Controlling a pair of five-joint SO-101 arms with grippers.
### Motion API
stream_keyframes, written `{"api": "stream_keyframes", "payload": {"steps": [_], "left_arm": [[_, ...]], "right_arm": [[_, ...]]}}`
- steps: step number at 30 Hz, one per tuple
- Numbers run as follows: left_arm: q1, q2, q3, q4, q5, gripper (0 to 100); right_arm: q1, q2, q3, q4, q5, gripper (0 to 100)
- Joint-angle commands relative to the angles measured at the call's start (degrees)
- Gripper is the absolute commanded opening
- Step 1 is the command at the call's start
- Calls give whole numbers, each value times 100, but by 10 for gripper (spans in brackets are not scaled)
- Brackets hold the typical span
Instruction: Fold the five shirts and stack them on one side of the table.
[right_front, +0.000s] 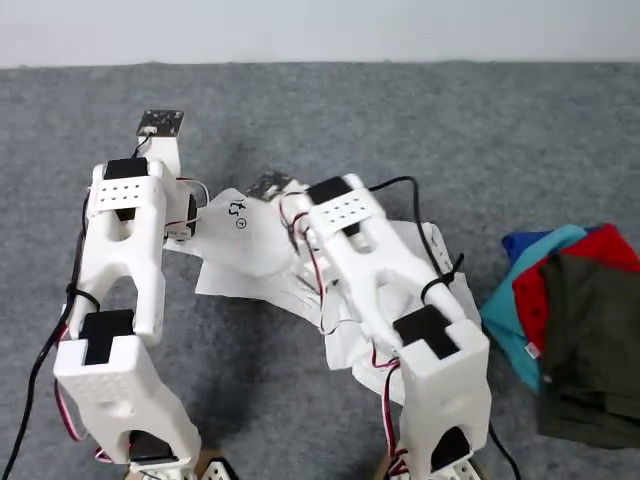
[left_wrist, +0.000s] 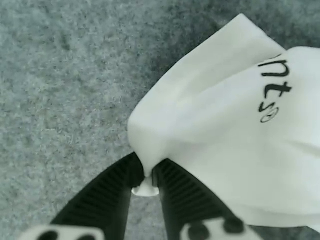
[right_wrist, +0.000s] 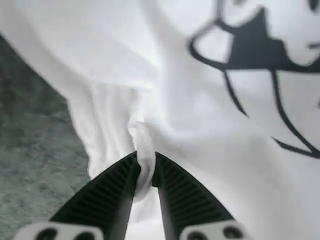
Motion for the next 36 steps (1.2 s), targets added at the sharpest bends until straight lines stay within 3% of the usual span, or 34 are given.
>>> {"api": "stream_keyframes", "payload": {"steps": [1,14,19,28,36], "left_arm": [[0,-79,-40,26,-35,13],[0,-79,-40,35,-26,13],[9,-79,-40,35,-26,13],[9,-79,-40,35,-26,13],[9,-79,-40,44,-26,13]], "right_arm": [[277,-418,-105,13,26,11],[2281,-1657,-105,382,-220,11],[2624,-1648,-70,514,-211,15],[2475,-1727,44,673,-264,101],[532,-1912,-35,2264,-352,103]]}}
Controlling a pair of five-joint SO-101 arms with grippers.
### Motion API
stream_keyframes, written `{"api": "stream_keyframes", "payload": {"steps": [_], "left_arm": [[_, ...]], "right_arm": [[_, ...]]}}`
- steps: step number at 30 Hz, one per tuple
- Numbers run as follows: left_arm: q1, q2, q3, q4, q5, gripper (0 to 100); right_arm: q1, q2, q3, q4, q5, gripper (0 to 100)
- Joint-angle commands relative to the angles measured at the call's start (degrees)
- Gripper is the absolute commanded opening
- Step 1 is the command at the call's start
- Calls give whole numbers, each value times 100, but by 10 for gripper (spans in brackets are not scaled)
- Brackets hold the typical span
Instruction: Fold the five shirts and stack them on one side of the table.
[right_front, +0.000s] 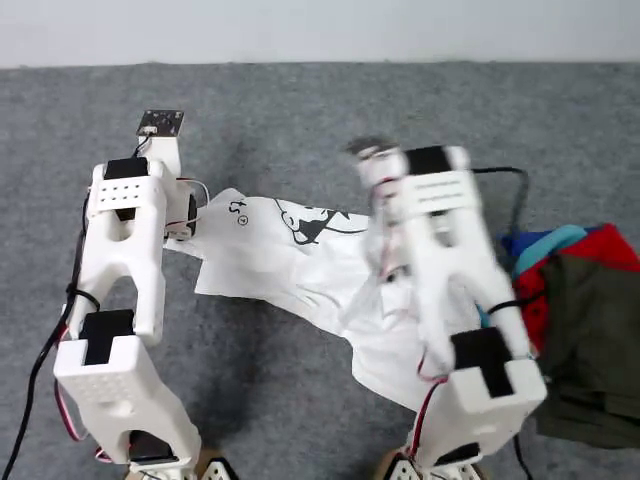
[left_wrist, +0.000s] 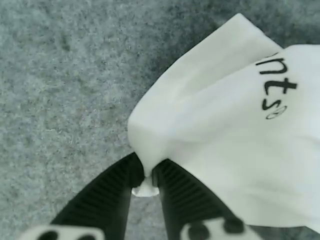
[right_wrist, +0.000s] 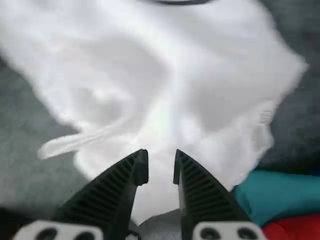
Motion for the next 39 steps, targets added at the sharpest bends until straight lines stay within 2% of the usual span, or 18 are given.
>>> {"api": "stream_keyframes", "payload": {"steps": [1,8,16,21,23,27,30,36,39], "left_arm": [[0,-79,-40,79,-26,13],[-9,-79,-40,114,-26,13],[0,-79,-40,114,-26,13],[0,-79,-40,114,-26,13],[0,-79,-40,114,-26,13],[0,-79,-40,114,-26,13],[0,-79,-40,114,-26,13],[0,-79,-40,114,-26,13],[0,-79,-31,114,-26,13]], "right_arm": [[-813,-426,-132,514,-53,104],[-1754,-673,484,435,-79,105],[-1771,-295,1116,-822,-343,105],[-1745,110,1125,-1121,-378,102],[-1499,295,1125,-1209,-378,102],[-505,567,1116,-1367,-360,102],[75,567,1099,-1244,44,102],[752,136,1090,-1059,519,102],[936,-110,1099,-1042,519,102]]}}
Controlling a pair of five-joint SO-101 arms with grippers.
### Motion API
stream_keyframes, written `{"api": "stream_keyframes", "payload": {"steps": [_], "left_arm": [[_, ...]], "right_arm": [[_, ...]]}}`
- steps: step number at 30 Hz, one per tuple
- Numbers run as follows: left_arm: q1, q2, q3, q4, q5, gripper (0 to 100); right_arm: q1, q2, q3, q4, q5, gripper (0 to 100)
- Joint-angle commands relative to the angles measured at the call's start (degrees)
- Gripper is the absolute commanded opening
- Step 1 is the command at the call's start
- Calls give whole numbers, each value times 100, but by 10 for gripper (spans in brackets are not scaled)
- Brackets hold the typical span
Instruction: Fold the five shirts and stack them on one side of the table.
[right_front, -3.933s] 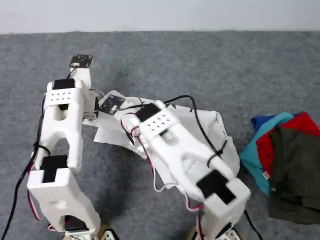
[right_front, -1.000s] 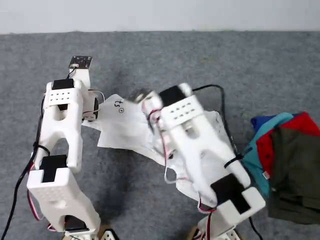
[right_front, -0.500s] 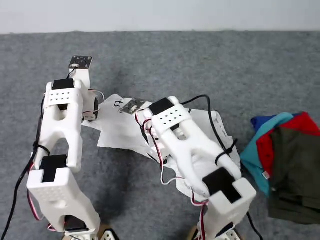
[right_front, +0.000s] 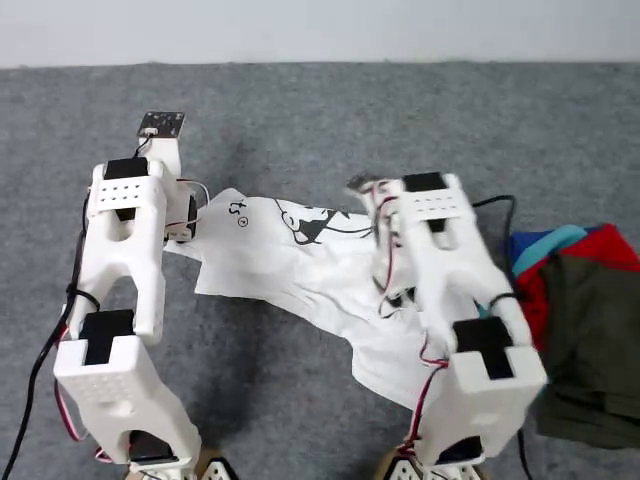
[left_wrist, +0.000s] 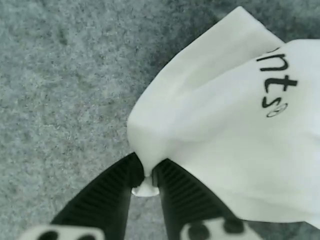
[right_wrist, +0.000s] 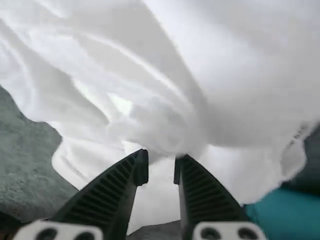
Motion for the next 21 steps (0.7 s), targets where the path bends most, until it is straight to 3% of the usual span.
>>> {"api": "stream_keyframes", "payload": {"steps": [1,12,17,21], "left_arm": [[9,-79,-31,18,-26,13],[9,-79,127,-18,-26,13],[9,-79,127,-26,-26,13],[9,-79,136,-18,-26,13]], "right_arm": [[163,-558,-35,171,88,102],[-1112,-1534,176,576,-360,102],[-1912,-1305,870,-479,-334,101],[-2035,-954,1389,-1455,-316,101]]}}
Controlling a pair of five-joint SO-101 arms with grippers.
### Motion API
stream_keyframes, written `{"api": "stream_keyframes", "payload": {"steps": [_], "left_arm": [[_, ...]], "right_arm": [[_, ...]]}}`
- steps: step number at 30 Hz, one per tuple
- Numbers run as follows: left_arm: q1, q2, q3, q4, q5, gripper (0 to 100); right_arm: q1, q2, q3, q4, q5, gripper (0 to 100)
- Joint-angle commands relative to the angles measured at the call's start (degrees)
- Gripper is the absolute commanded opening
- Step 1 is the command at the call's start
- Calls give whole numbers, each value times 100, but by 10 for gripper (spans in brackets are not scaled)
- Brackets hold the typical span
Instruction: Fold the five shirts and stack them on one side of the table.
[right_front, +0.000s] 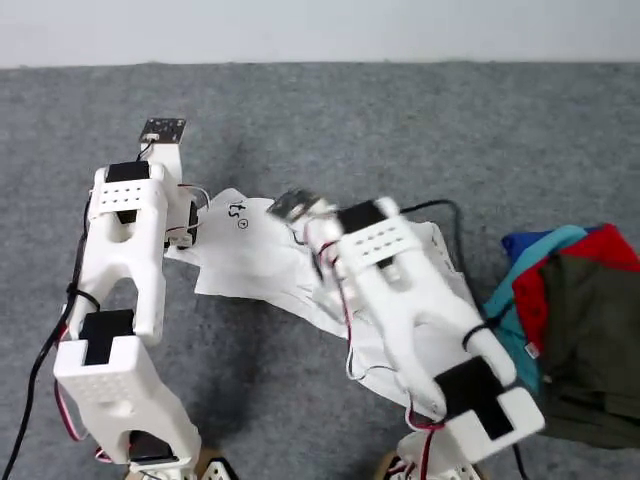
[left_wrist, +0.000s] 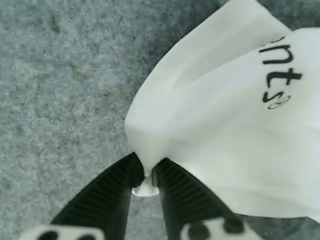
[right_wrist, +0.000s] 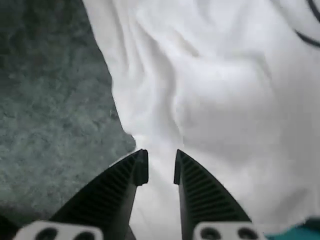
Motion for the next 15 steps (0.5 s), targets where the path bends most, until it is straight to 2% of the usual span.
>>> {"api": "stream_keyframes", "payload": {"steps": [1,6,15], "left_arm": [[9,-79,-40,-18,-26,13],[9,-79,-40,-18,-26,13],[9,-79,-40,-18,-26,13]], "right_arm": [[66,198,246,-752,-26,101],[848,505,255,-822,26,102],[1851,-84,246,-620,932,102]]}}
